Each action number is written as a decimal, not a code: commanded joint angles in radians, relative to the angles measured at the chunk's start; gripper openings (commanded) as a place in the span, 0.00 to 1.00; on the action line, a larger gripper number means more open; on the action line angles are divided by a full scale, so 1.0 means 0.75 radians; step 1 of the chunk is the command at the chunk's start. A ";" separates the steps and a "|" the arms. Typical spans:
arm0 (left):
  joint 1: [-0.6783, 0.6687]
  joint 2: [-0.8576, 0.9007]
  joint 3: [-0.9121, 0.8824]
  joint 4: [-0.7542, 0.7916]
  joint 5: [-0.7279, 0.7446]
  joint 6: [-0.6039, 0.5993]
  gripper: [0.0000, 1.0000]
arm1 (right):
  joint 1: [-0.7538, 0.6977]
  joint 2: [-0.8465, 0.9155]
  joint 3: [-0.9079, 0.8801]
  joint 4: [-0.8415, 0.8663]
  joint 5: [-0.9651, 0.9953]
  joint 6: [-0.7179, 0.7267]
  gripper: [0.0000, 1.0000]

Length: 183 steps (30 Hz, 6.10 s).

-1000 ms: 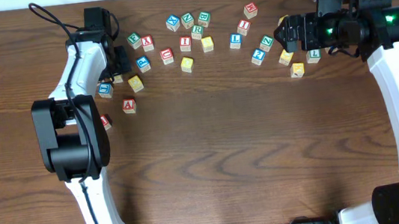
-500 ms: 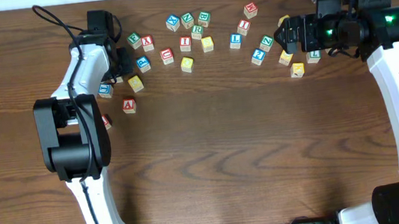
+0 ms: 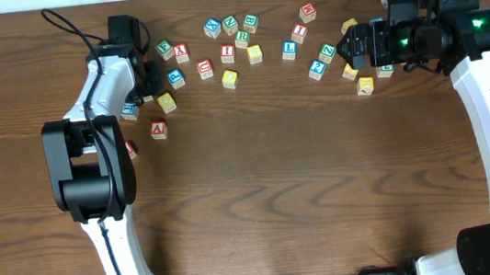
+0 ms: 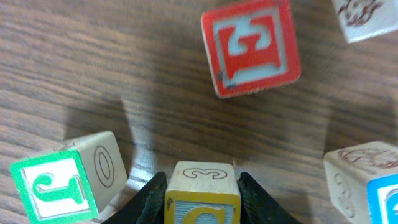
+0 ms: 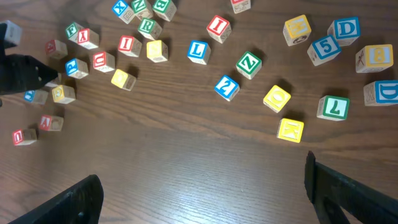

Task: Spell out CORL
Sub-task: 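Carry the yellow C block forward and set it down in open space, then grasp the yellow O block with the left gripper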

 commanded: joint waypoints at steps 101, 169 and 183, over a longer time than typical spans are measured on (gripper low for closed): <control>-0.780 -0.023 0.015 -0.175 0.003 -0.401 0.49 | -0.038 0.011 -0.011 -0.007 0.171 -0.020 0.99; -0.478 0.019 0.090 0.175 0.129 0.172 0.32 | -0.037 0.011 -0.011 0.012 0.172 0.010 0.99; -0.615 -0.145 0.090 0.006 0.129 -0.113 0.27 | -0.037 0.011 -0.011 0.013 0.172 0.010 0.99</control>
